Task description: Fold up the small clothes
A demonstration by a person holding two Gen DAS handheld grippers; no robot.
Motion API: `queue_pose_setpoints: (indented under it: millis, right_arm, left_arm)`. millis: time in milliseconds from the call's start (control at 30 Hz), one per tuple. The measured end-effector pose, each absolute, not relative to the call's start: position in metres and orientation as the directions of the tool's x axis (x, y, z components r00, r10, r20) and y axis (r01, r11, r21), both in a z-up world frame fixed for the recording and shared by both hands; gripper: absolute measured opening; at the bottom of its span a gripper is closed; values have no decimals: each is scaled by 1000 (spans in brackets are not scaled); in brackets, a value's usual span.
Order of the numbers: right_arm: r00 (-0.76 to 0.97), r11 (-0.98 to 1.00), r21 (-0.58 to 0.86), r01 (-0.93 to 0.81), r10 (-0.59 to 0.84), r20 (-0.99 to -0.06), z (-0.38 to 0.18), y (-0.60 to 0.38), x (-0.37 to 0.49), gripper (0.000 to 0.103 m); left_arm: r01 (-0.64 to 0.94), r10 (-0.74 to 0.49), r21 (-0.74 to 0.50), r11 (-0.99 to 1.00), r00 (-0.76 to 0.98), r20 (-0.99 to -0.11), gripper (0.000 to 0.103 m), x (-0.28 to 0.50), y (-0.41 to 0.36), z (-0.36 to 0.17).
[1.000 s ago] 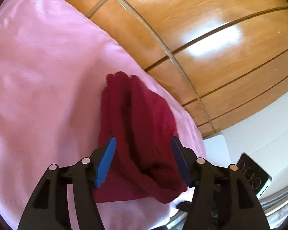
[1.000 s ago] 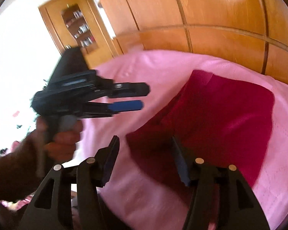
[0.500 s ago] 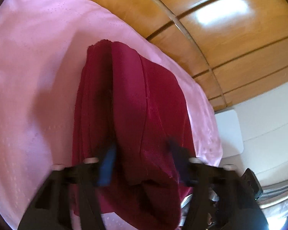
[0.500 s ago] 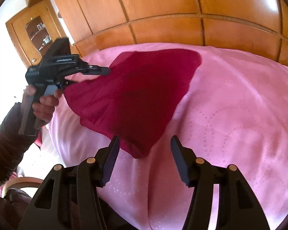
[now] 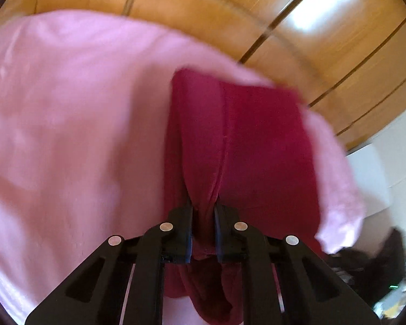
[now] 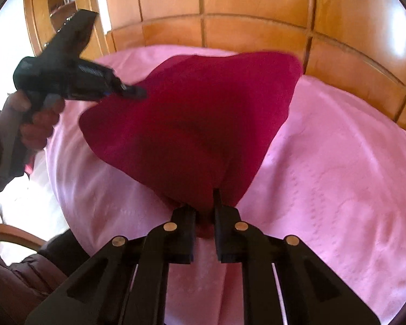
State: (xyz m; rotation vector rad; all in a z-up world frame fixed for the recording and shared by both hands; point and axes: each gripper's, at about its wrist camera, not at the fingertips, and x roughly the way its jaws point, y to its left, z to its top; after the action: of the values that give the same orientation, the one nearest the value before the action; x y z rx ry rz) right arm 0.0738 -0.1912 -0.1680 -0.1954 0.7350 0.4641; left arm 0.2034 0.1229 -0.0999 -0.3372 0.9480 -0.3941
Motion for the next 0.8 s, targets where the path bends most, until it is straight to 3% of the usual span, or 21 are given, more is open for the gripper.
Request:
queue_pose_setpoints:
  millis: [133, 167, 200, 267, 500, 600, 800]
  right_arm:
    - [623, 872, 0, -489, 349, -700, -163, -199, 73, 17]
    - [607, 863, 9, -505, 363, -707, -161, -203, 72, 24]
    - [602, 858, 12, -514, 371, -707, -158, -205, 70, 38]
    - [593, 847, 39, -530, 403, -697, -148, -217, 66, 46]
    - [646, 866, 194, -461, 478, -596, -101, -257, 84, 55]
    - [691, 894, 232, -383, 444, -570, -90, -257, 113, 58]
    - [685, 902, 284, -325, 432, -587, -93, -233, 165, 59]
  left_arm:
    - [167, -452, -439, 883, 557, -696, 15, 198, 124, -94]
    - [168, -434, -417, 893, 571, -697, 15, 195, 123, -88]
    - [169, -416, -397, 902, 586, -696, 15, 196, 118, -82]
    - [159, -362, -342, 926, 631, -687, 15, 188, 117, -70]
    - [197, -329, -280, 940, 747, -578, 15, 170, 106, -31]
    - [232, -300, -191, 954, 758, -579, 15, 171, 82, -35]
    - [265, -286, -128, 956, 737, -612, 15, 172, 63, -59]
